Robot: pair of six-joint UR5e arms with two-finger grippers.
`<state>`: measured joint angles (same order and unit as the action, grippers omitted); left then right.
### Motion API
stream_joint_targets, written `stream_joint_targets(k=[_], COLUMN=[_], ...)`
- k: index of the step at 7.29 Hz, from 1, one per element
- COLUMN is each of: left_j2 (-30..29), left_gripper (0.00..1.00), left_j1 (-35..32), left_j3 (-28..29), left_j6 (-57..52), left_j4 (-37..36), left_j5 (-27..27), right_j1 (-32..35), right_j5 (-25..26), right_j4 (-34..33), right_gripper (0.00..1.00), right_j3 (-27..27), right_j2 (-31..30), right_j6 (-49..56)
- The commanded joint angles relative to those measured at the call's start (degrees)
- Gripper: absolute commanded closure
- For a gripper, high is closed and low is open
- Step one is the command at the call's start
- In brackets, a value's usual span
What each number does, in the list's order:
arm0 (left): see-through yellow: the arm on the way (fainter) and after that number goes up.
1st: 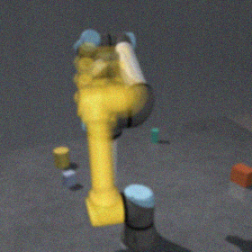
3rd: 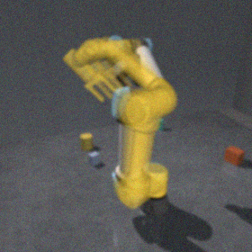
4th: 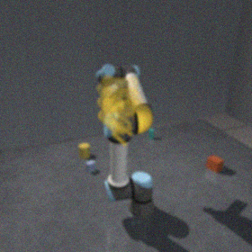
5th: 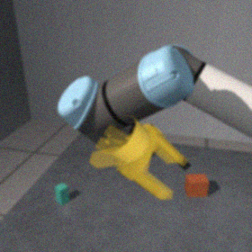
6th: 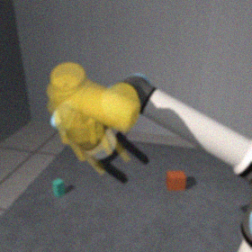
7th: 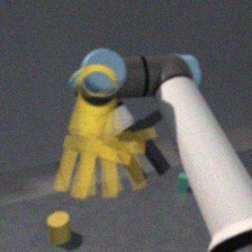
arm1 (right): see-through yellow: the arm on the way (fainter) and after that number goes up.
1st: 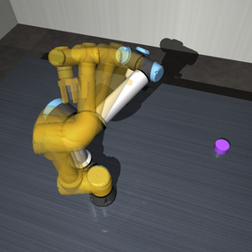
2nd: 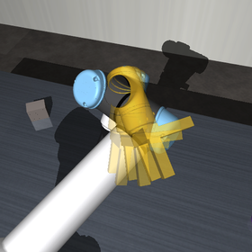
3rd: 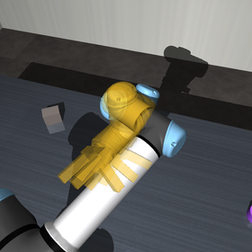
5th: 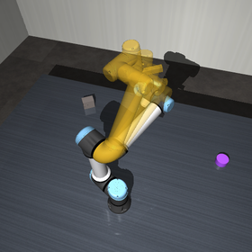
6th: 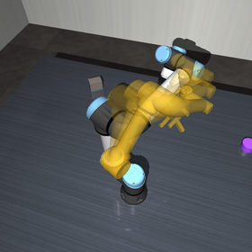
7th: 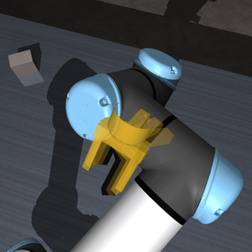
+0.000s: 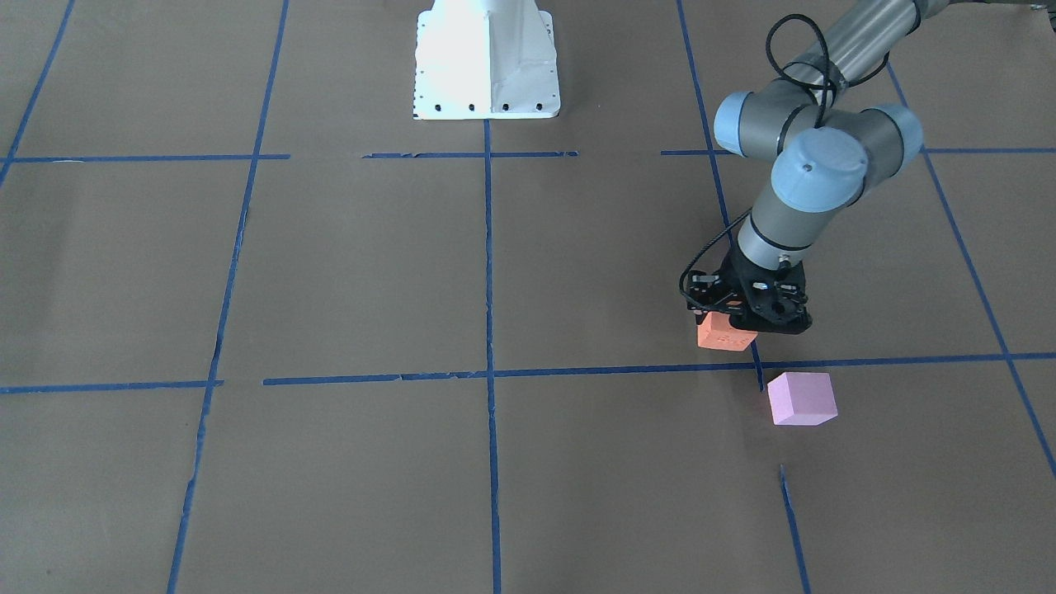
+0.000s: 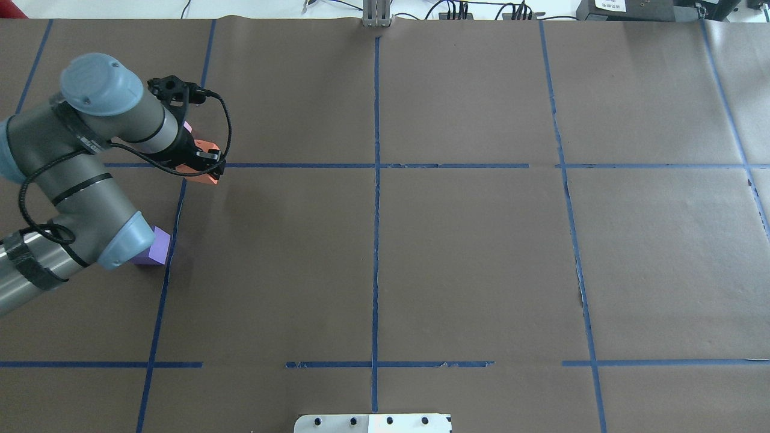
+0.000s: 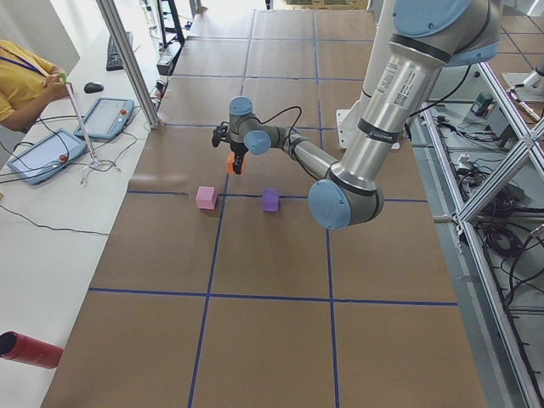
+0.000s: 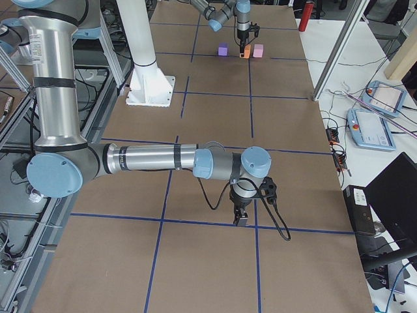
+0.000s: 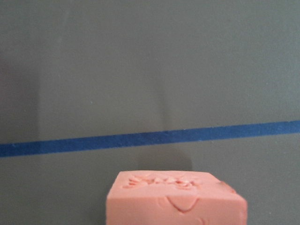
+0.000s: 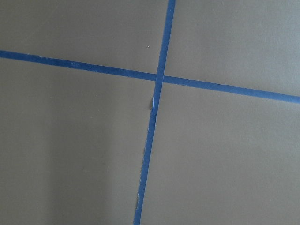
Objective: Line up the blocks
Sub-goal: 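Carry the orange cube toward the pink cube, between pink and purple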
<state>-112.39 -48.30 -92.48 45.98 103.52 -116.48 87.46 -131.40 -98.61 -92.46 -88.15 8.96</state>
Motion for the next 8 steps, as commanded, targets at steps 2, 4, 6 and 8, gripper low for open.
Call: stream_joint_targets(k=[2, 4, 6, 8], left_j2=[5.60, 4.72, 4.72, 4.72], left_gripper=[0.79, 0.79, 0.76, 0.37], left_j1=[-3.39, -2.95, -2.86, -2.86], left_j3=[0.01, 0.98, 6.40, 7.31], left_j6=[-4.06, -2.31, -1.33, -0.54], left_j4=[-0.43, 0.10, 7.10, 7.92], left_j5=[-2.35, -2.79, -2.70, -2.70], right_j1=[0.00, 0.08, 0.00, 0.00], right_j5=[0.00, 0.00, 0.00, 0.00], right_j4=[0.00, 0.00, 0.00, 0.00], right_gripper=[0.00, 0.00, 0.00, 0.00], right_j3=[0.00, 0.00, 0.00, 0.00], right_j2=[0.00, 0.00, 0.00, 0.00], right_j6=[0.00, 0.00, 0.00, 0.00])
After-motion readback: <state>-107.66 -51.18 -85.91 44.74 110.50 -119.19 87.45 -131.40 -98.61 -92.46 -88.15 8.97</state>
